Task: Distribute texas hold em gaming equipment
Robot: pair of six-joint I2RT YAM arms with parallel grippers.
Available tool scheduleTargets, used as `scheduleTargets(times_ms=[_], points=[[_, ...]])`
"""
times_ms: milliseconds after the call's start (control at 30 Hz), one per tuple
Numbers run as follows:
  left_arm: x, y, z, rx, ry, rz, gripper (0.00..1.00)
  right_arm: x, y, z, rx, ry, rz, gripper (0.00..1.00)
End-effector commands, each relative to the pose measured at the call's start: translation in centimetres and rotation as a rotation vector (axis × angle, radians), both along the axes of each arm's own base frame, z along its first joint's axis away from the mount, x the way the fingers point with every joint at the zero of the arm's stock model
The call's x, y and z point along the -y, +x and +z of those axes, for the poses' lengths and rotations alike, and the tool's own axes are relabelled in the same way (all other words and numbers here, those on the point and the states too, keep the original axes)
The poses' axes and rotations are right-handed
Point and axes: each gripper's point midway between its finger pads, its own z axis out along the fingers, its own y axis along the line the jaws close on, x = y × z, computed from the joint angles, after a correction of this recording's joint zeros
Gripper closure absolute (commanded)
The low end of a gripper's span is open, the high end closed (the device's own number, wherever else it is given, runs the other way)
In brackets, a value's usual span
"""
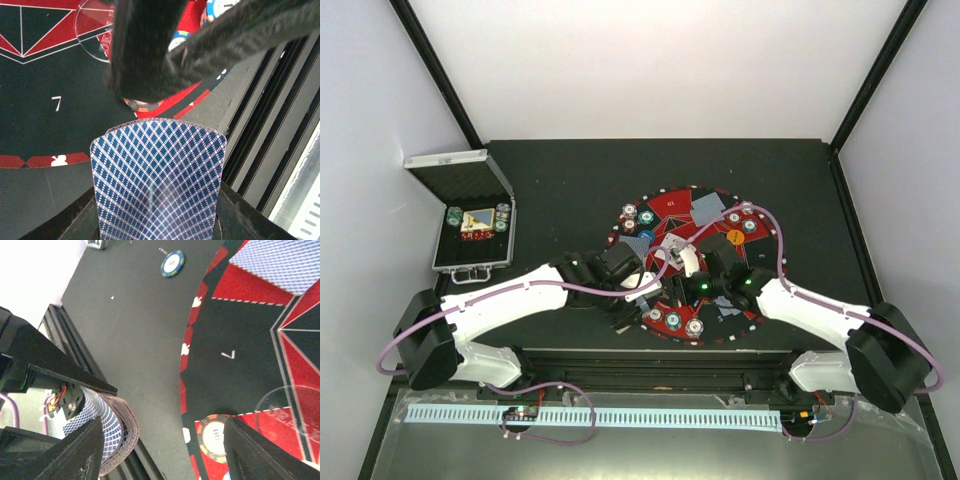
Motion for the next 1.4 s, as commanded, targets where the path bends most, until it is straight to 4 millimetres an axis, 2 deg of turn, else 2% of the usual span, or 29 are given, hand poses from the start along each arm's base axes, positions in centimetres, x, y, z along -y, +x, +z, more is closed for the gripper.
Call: scheduleTargets(times_ms=[0,300,700,1000,1367], points=[[0.8,0.1,1.4,0.020,-0.056,-0.014,0.50,-1.8,-1.1,1.0,-0.044,0.097,0.110,0.33],[0.8,0.0,1.4,0.017,-0.058,-0.016,0.50,-3.2,-2.1,0.2,-0.090,0.126,0.221,0.37],[0.9,-0.1,1.4,0.015,-0.061,-0.020,0.50,-4.1,-2.0,-0.9,-0.109,0.114,0.261,0.40],[0.9,-0.1,1.5,0.015,-0.065,-0.023,0.50,-3.5,-1.7,-2.0,-0.095,0.038,0.258,0.43],[0.8,-0.1,1.6,0.021,-0.066,-0.021,0.50,-2.4,-1.2,-3.0,-0.089,-0.030,0.210,0.55]])
